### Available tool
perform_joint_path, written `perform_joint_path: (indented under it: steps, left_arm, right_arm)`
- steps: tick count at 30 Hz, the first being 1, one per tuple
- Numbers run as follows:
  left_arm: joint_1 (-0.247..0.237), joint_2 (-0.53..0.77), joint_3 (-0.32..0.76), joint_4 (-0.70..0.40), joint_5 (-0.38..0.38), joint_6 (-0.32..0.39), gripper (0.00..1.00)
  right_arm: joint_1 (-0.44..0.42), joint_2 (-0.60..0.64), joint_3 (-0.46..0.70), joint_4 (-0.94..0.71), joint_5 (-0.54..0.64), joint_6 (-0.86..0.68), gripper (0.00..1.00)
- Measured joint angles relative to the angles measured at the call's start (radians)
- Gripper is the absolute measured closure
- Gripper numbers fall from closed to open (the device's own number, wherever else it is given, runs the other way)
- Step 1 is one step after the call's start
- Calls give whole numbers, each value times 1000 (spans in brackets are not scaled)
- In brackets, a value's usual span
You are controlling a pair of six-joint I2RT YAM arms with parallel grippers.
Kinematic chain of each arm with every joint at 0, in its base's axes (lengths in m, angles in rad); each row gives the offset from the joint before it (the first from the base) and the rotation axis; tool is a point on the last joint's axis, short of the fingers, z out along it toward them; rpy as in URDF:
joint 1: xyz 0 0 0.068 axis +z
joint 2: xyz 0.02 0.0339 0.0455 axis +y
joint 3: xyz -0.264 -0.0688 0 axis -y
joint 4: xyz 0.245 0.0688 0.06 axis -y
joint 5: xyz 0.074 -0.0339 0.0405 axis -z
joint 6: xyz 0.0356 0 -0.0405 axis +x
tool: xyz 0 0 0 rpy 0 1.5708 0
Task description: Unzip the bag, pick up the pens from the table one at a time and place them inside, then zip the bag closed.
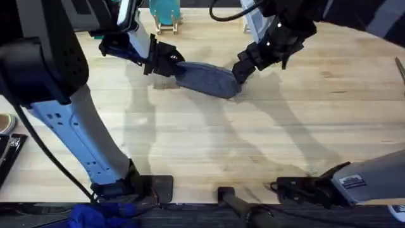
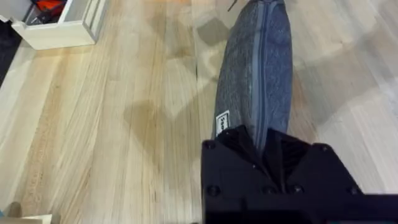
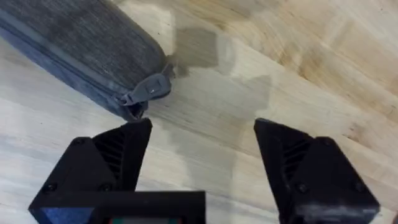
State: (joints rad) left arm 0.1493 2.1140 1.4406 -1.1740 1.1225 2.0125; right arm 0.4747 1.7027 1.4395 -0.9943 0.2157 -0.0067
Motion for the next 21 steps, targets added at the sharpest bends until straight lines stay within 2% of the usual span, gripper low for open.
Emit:
perform_joint_path:
  steps: [1, 4, 8, 9, 15, 21]
  left_arm:
    - [0, 0, 0, 0, 0, 0, 929]
    - [0, 0, 0, 1, 3, 0, 676]
    - [1, 0, 0, 0, 5, -1, 74]
    - [1, 0, 0, 0, 6, -3, 28]
    - [1, 0, 10, -78, 1, -3, 6]
    - [1, 0, 114, -211, -34, 3, 6]
  right_arm:
    - [0, 0, 0, 0, 0, 0, 5]
    - [0, 0, 0, 0, 0, 0, 5]
    - [0, 0, 0, 0, 0, 0, 6]
    - [0, 0, 0, 0, 0, 0, 6]
    - [0, 0, 0, 0, 0, 44, 5]
    - [0, -46, 0, -1, -4, 67, 6]
